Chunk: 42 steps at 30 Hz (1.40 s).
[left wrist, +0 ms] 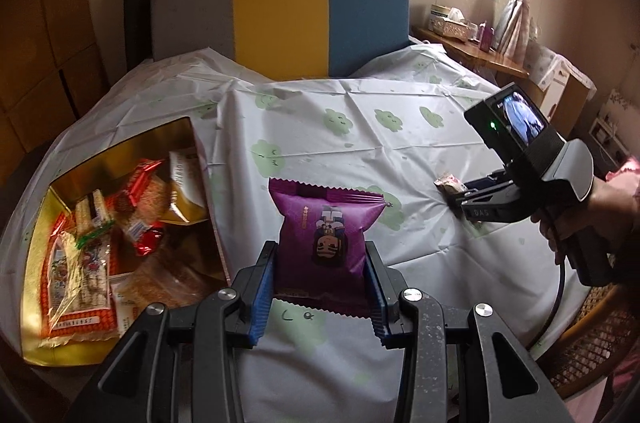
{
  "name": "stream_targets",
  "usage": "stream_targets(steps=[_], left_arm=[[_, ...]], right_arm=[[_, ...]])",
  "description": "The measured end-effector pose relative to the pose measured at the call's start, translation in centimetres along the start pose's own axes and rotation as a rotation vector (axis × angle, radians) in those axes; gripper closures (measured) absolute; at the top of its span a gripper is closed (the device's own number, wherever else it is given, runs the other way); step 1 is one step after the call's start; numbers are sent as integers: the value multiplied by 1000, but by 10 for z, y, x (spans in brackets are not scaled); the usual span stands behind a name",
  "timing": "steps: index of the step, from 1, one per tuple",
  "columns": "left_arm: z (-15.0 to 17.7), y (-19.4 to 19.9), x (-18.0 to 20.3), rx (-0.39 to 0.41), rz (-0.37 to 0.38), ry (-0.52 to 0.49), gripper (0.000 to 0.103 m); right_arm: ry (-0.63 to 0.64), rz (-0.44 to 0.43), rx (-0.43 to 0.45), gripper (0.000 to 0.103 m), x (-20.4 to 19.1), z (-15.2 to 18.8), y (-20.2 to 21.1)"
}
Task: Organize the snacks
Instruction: 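Lift the purple packet with the left tool and carry it toward the gold box, then lower the purple packet into the gold box and open the left tool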
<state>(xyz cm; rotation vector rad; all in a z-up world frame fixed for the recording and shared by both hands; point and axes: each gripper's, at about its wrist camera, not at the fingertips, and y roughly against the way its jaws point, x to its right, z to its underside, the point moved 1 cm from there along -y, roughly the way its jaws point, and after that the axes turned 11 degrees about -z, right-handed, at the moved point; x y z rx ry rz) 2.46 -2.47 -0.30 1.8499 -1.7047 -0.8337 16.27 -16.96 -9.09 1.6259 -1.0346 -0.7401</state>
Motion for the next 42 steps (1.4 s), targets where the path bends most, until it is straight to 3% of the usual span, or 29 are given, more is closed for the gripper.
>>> stream_targets(steps=[26, 37, 42], left_arm=[[9, 5, -96, -33, -124, 220, 62], [33, 0, -218, -122, -242, 550, 62], [47, -8, -244, -164, -248, 648, 62]], right_arm=[[19, 12, 4, 78, -5, 2, 3], [43, 31, 1, 78, -9, 1, 3], [49, 37, -1, 78, -13, 1, 3]])
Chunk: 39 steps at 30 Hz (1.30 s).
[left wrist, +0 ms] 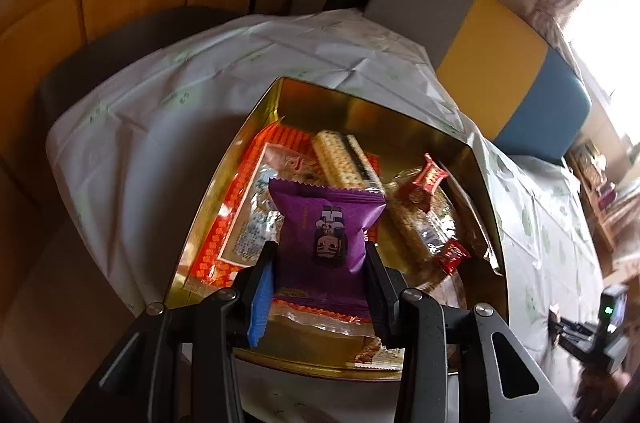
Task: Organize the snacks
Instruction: 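Lower the purple packet into the gold box and open the left tool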
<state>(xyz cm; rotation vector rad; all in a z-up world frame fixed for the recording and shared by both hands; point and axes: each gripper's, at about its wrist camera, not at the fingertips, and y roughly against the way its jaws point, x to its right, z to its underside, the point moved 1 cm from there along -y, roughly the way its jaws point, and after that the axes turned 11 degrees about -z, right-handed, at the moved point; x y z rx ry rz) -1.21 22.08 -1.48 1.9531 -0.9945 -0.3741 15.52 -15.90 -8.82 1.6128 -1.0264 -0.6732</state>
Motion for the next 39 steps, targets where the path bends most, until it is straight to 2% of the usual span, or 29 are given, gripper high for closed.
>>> stream_targets(steps=[10, 14, 21, 26, 33, 36, 39], left_arm=[[10, -27, 27, -75, 49, -55, 60], [22, -38, 33, -97, 19, -103, 60], [28, -41, 33, -84, -9, -126, 54], [28, -36, 32, -59, -31, -136, 54], [27, -18, 33, 13, -48, -159, 54], [29, -17, 35, 4, -25, -173, 56], [33, -22, 39, -21, -34, -190, 65]], right_arm=[[3, 5, 1, 78, -5, 1, 1], [7, 9, 0, 78, -4, 1, 1], [8, 11, 0, 78, -4, 1, 0], [9, 14, 1, 78, -4, 1, 1], [9, 27, 2, 78, -8, 1, 2], [12, 32, 1, 78, -9, 2, 2], [12, 33, 1, 78, -10, 2, 2]])
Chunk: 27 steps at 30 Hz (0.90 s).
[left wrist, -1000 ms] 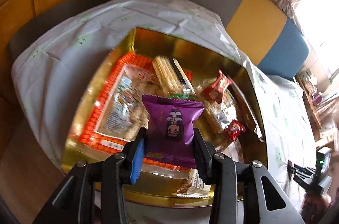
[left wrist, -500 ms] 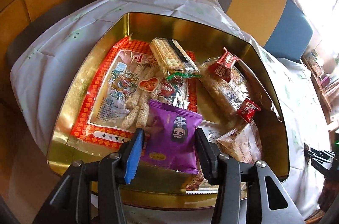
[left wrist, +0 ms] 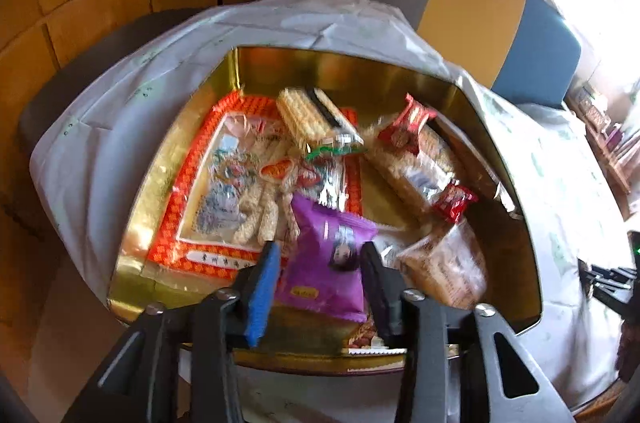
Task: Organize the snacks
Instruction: 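Lower the purple packet into the gold box and open the left tool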
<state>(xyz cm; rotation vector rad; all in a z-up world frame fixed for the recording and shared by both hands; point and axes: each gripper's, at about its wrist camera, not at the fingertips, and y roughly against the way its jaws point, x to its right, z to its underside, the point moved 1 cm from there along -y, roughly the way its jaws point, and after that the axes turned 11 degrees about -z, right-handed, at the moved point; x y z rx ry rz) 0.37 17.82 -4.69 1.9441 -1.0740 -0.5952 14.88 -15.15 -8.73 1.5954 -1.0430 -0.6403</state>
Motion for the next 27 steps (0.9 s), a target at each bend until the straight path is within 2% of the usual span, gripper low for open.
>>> stream_targets(steps=[4, 11, 20, 27], left_arm=[[5, 2, 6, -14, 21, -18, 66], [10, 6, 5, -26, 2, -6, 65], [10, 22, 7, 64, -60, -27, 65], [9, 28, 4, 93, -84, -26, 64]], right_arm=[[2, 2, 0, 78, 0, 0, 0], [9, 9, -1, 78, -2, 0, 0], [9, 14, 0, 78, -3, 0, 0], [8, 23, 1, 78, -4, 0, 0]])
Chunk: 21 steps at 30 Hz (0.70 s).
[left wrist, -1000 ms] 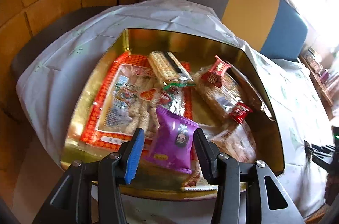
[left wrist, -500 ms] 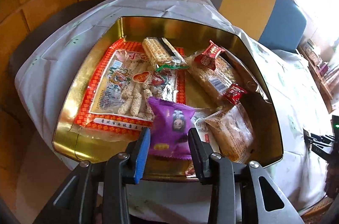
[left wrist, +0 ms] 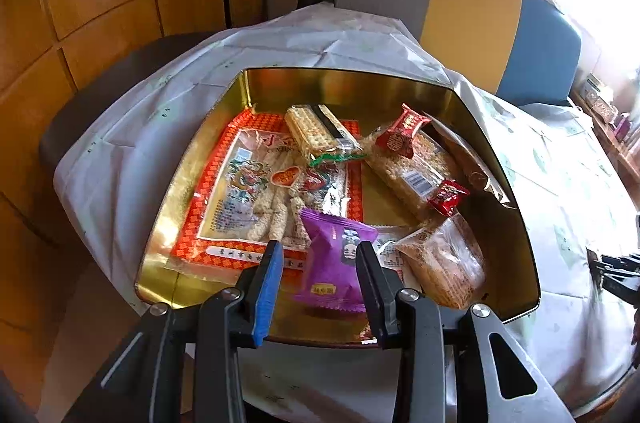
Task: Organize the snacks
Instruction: 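Lower the purple packet into the gold box and open the left tool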
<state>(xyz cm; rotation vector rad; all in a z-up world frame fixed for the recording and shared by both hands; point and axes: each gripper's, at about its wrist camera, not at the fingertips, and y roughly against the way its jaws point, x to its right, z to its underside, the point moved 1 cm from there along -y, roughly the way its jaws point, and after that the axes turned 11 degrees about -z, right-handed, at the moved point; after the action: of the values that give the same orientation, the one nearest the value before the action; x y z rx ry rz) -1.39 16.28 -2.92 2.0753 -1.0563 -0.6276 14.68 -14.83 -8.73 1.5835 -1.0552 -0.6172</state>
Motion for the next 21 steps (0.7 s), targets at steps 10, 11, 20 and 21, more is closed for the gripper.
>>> stream_targets(steps=[10, 11, 20, 21], left_arm=[[-3, 4, -8, 24, -10, 23, 58], [-3, 5, -8, 27, -11, 24, 57], [-4, 5, -16, 37, -12, 44, 52], [-4, 5, -16, 37, -14, 47, 52]], right_arm=[[-27, 7, -8, 81, -2, -1, 1], [-36, 4, -12, 81, 0, -2, 1], [-110, -16, -44, 82, 11, -6, 1], [-121, -19, -42, 82, 11, -6, 2]])
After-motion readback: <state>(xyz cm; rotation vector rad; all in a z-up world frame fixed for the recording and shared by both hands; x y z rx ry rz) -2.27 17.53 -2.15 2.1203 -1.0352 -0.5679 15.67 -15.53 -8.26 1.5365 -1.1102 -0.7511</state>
